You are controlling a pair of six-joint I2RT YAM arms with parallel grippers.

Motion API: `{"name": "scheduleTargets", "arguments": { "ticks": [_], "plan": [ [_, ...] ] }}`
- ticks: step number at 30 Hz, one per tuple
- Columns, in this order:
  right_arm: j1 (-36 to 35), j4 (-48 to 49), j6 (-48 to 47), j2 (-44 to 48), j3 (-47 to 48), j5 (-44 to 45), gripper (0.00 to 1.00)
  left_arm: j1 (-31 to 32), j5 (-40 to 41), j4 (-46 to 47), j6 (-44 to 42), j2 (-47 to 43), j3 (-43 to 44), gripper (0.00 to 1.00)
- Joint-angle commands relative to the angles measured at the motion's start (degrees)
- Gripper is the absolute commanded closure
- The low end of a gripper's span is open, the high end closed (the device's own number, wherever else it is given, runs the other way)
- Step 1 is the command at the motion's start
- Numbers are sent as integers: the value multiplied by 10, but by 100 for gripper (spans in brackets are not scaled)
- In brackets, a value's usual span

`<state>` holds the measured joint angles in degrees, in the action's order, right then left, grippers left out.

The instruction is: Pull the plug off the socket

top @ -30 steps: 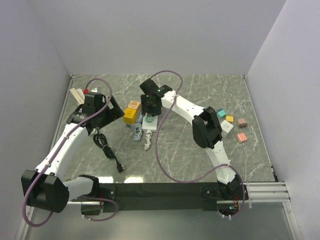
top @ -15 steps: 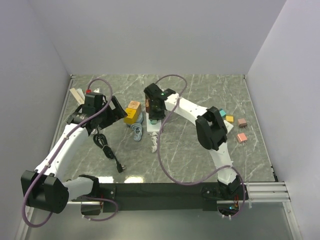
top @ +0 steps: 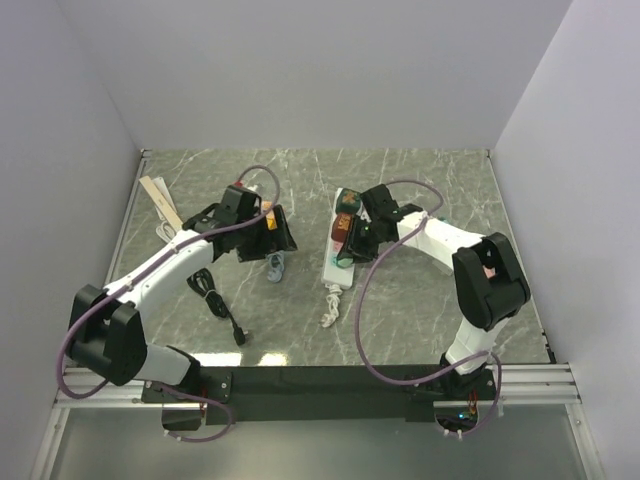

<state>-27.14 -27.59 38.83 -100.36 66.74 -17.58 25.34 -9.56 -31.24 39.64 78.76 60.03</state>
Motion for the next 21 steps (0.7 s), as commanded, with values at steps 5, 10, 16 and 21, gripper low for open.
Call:
{"name": "scheduleTargets", "arguments": {
  "ticks": [5, 10, 16, 21],
  "plan": [
    [-11, 112, 50, 49, -71, -119, 100, 65, -20, 90, -9, 24, -14, 1],
    [-9, 138, 59, 66, -100, -147, 100, 102, -1, 123, -13, 82, -19, 1],
    [-5, 156, 45, 60, -115, -186, 100, 114, 52, 152, -32, 152, -2, 3],
    [7, 152, 17, 61, -126, -232, 100, 114, 66, 188, -24, 194, 13, 3]
  ]
}}
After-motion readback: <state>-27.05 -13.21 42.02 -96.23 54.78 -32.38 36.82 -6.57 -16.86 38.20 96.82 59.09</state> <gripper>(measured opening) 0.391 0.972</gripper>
